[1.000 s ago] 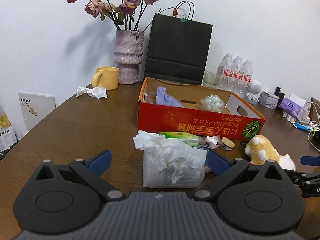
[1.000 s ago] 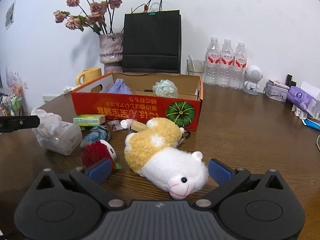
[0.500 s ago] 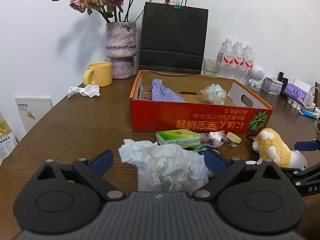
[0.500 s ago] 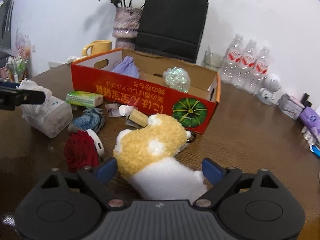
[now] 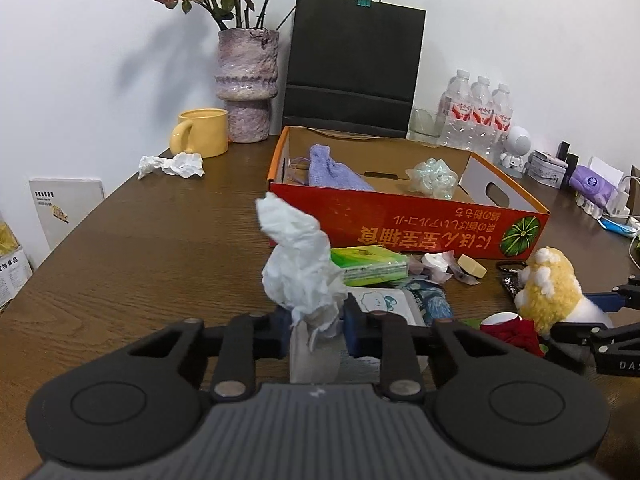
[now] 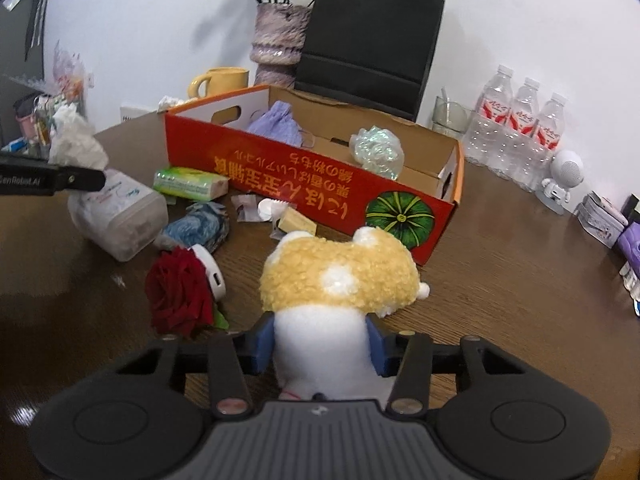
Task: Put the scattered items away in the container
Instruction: 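Grasp white tissues with left tool while right tool grasps plush sheep, release both in box, then move left tool to the wet-wipe tub while right tool approaches the red rose, then grasp wet-wipe tub with left tool while right tool grasps red rose, drop both in box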
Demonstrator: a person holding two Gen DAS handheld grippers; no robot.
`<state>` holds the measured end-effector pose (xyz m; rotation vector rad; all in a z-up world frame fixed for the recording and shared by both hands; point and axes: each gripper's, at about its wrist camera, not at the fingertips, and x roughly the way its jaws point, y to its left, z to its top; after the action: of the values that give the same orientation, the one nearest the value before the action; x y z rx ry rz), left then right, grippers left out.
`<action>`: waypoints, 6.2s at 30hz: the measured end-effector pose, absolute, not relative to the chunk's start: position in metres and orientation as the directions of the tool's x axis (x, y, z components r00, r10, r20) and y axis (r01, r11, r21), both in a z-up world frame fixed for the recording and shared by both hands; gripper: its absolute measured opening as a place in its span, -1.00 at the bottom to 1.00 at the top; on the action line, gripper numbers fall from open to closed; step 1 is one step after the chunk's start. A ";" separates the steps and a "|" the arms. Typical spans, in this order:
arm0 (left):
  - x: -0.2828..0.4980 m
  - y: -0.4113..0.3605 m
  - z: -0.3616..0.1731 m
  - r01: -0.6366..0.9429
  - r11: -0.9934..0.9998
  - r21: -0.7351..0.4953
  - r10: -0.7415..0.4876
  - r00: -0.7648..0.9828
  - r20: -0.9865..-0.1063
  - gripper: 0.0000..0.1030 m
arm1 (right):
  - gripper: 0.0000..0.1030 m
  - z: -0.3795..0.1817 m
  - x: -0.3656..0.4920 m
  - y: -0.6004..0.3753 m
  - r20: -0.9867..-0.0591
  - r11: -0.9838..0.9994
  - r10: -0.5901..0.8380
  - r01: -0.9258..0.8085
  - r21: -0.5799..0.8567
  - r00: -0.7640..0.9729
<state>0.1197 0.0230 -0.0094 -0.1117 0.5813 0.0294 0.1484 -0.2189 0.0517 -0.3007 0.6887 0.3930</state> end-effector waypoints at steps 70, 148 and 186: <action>0.273 0.032 0.077 0.034 0.995 -0.091 -0.074 0.874 -0.480 1.00 | 1.00 0.146 0.276 -0.175 -0.514 0.892 0.334 -0.441 -0.099 0.790; 0.129 0.000 -0.032 -0.064 0.997 -0.047 0.023 0.803 -0.596 0.61 | -0.13 0.034 0.125 -0.159 -0.594 0.900 0.373 -0.433 0.046 0.713; 0.409 -0.018 0.014 0.019 1.000 0.014 -0.001 0.624 -0.781 0.79 | 0.10 0.065 0.410 -0.178 -0.831 0.950 0.145 -0.311 -0.036 0.537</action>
<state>0.4089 -0.0185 0.0141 0.0216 0.8970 -0.0116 0.4096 -0.1778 0.0647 -0.1875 0.9673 0.2727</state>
